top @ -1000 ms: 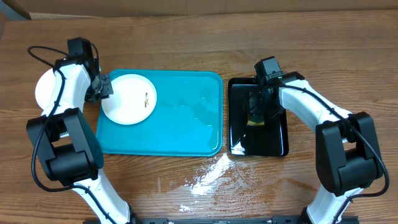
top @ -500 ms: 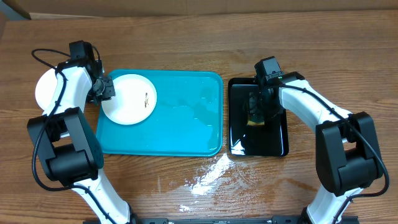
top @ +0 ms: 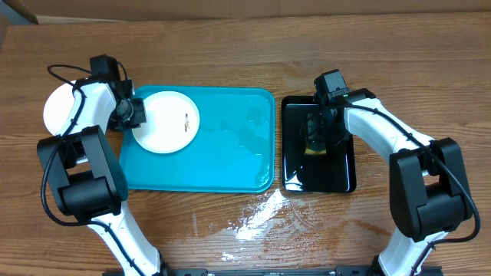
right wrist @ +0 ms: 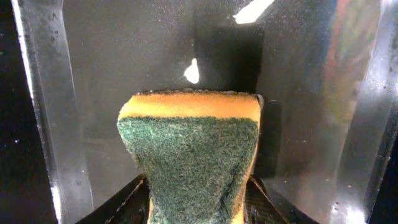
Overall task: Clean dirty plates on tray and stack at the side
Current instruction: 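Grip the white plate rim with the left gripper and tilt it up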
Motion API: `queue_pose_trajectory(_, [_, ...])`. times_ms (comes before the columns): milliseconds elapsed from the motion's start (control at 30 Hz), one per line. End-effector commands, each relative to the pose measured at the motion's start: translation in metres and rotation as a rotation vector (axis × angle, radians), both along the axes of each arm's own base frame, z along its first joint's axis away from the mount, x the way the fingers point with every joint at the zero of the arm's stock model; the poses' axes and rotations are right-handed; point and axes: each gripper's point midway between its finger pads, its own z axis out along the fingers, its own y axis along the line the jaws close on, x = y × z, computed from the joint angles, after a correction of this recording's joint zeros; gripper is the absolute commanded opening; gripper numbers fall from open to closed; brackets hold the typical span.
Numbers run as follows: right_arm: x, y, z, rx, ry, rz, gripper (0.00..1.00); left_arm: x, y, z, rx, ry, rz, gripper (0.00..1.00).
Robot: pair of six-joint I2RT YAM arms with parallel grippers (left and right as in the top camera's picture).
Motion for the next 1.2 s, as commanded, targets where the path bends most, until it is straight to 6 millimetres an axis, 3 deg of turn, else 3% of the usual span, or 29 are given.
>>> queue_pose_trajectory(0, [0.0,-0.001,0.002,0.0,-0.006,-0.003,0.5,-0.006,-0.023,-0.011,-0.127,0.025,-0.031,0.17])
queue_pose_trajectory(200, [0.0,-0.001,0.002,0.0,-0.006,-0.003,0.5,-0.008,-0.052,-0.007,-0.281,0.019,-0.049,0.17])
queue_pose_trajectory(267, [-0.001,-0.002,0.001,-0.001,0.0,-0.003,0.55,-0.01,-0.06,-0.007,-0.296,0.035,-0.052,0.18])
queue_pose_trajectory(433, [-0.009,-0.004,0.0,-0.011,0.031,-0.003,0.59,-0.02,-0.085,-0.007,-0.316,0.093,-0.049,0.35])
queue_pose_trajectory(567, [-0.012,-0.005,-0.002,-0.013,0.039,-0.003,0.59,-0.02,-0.104,-0.007,-0.313,0.104,-0.095,0.42])
queue_pose_trajectory(600, [-0.014,-0.005,-0.004,-0.015,0.045,-0.003,0.56,-0.02,-0.111,-0.007,-0.308,0.108,-0.113,0.44])
queue_pose_trajectory(700, [-0.021,-0.007,-0.009,-0.021,0.064,-0.003,0.1,-0.02,-0.119,-0.009,-0.265,0.118,-0.13,0.56])
queue_pose_trajectory(767, [-0.019,-0.007,-0.009,-0.02,0.057,-0.002,0.1,-0.02,-0.118,-0.01,-0.237,0.123,-0.122,0.56])
queue_pose_trajectory(800, [-0.015,-0.006,-0.006,-0.014,0.04,-0.002,0.18,-0.02,-0.118,-0.01,-0.233,0.124,-0.12,0.57])
queue_pose_trajectory(833, [-0.007,-0.005,0.0,-0.008,0.02,-0.006,0.35,-0.02,-0.118,-0.01,-0.233,0.124,-0.113,0.59])
queue_pose_trajectory(900, [0.004,-0.003,0.011,0.001,-0.008,-0.01,0.53,-0.02,-0.118,-0.01,-0.233,0.124,-0.113,0.6])
queue_pose_trajectory(967, [0.013,-0.001,0.019,0.008,-0.034,-0.01,0.63,-0.02,-0.118,-0.01,-0.233,0.124,-0.113,0.6])
queue_pose_trajectory(1167, [0.018,0.001,0.007,0.012,-0.053,-0.009,0.64,-0.018,-0.117,-0.011,-0.225,0.117,-0.114,0.6])
